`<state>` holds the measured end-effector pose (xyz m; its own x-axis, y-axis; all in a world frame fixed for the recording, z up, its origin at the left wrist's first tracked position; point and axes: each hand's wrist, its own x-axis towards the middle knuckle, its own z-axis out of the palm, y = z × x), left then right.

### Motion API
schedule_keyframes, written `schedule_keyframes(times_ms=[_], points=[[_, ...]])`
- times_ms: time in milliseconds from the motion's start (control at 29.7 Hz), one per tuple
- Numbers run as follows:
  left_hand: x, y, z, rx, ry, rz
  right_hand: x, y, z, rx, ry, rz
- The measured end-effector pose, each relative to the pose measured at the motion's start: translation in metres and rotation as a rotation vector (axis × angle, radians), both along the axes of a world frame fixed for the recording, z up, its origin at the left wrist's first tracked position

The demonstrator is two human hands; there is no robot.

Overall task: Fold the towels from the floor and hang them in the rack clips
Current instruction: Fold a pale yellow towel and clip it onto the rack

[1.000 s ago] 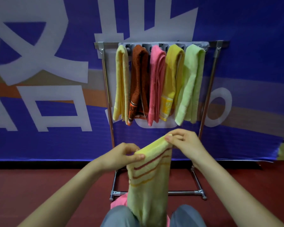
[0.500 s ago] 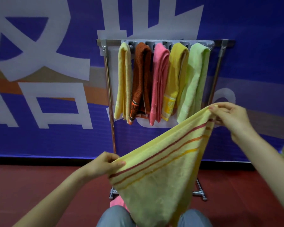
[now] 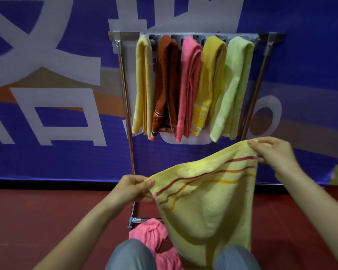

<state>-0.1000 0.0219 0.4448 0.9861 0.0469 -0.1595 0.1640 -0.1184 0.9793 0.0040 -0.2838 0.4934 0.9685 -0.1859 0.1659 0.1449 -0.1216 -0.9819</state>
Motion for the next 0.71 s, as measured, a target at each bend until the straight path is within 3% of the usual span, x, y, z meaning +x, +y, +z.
schedule_keyframes(times_ms=[202,370,707], points=[[0.007,-0.031,0.001,-0.175,0.037,0.048,-0.015,0.035,-0.032,-0.012,0.099,0.053],[0.009,-0.062,-0.01,-0.188,0.049,-0.002,-0.05,0.087,-0.059,0.039,0.11,0.19],[-0.037,-0.068,-0.051,-0.164,0.048,0.13,-0.12,0.128,-0.095,0.18,0.158,0.398]])
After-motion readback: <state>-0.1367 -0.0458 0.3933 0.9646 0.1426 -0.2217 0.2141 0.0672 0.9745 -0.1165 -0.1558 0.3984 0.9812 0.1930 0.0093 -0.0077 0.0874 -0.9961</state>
